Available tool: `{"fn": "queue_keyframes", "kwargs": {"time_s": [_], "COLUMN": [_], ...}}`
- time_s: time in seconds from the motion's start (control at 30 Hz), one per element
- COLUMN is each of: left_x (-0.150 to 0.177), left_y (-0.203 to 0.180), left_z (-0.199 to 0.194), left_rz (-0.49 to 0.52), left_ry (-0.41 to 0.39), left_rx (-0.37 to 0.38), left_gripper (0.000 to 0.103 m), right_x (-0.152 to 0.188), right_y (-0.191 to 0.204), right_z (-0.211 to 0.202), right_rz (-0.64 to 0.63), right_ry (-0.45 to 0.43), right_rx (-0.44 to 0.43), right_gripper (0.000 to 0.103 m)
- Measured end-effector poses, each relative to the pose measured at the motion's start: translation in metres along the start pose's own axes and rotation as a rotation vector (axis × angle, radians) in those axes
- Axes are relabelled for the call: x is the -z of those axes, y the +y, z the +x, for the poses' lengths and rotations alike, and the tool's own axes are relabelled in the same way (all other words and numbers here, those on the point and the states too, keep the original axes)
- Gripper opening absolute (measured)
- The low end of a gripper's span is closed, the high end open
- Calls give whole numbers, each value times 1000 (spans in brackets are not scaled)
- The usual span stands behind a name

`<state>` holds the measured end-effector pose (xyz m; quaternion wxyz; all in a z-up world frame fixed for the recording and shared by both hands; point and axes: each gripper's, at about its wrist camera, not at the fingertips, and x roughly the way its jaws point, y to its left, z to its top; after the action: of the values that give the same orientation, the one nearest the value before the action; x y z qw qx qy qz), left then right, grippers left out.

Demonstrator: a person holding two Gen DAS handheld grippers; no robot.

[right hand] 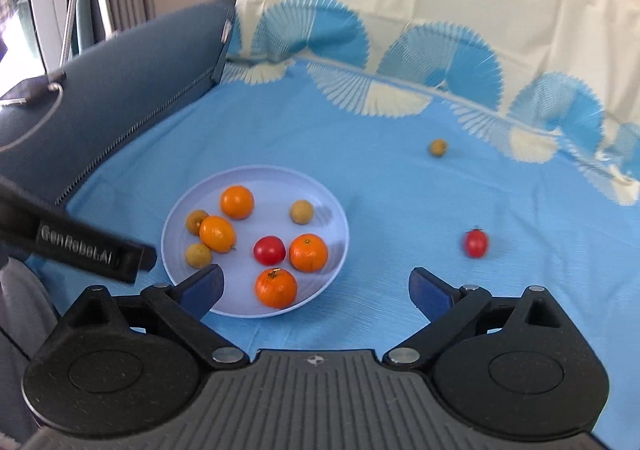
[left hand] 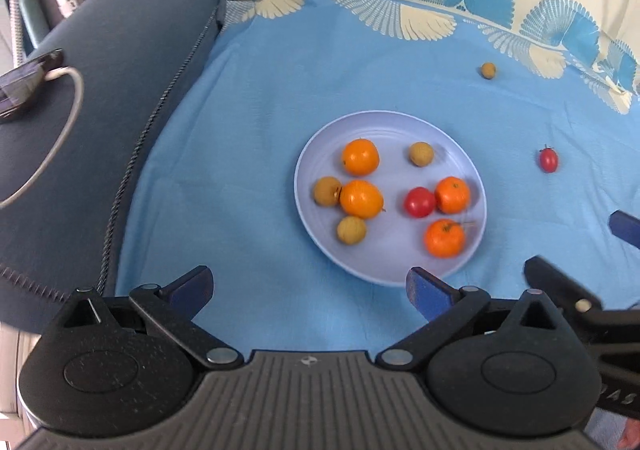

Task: Organize fruits
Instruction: 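Open both tools to release the fruits and lift them away from the plate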

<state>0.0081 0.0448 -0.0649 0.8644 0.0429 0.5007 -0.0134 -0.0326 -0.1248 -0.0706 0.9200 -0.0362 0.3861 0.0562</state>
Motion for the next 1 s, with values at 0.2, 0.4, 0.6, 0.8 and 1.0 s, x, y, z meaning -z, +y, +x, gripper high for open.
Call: {"fn": "queue_keyframes", "kwargs": {"time_s": [0.2, 0.4, 0.6, 0.8, 1.0], "left_x": [25, 43, 57, 60, 62], "left_y": [-3, -7, -8, -8, -9], "left_z": [-36, -63, -82, -92, -98], "left_rz": [17, 21, 24, 24, 31], "left_ry": [-59, -113, -158, -181, -197], "left_rx": [-5, -9, -15, -18, -13], "left_gripper": [102, 102, 102, 103, 102], "right_x": [13, 31, 40, 43, 43], "right_y": [8, 19, 22, 26, 28], "right_z": [-54, -95, -116, -126, -132], "right_rz": [42, 29, 22, 16, 6], "right_ry": [-82, -160, -181, -198, -210], "right_rx": [28, 42, 38, 43, 47], "right_gripper": [100, 102, 102, 102, 102]}}
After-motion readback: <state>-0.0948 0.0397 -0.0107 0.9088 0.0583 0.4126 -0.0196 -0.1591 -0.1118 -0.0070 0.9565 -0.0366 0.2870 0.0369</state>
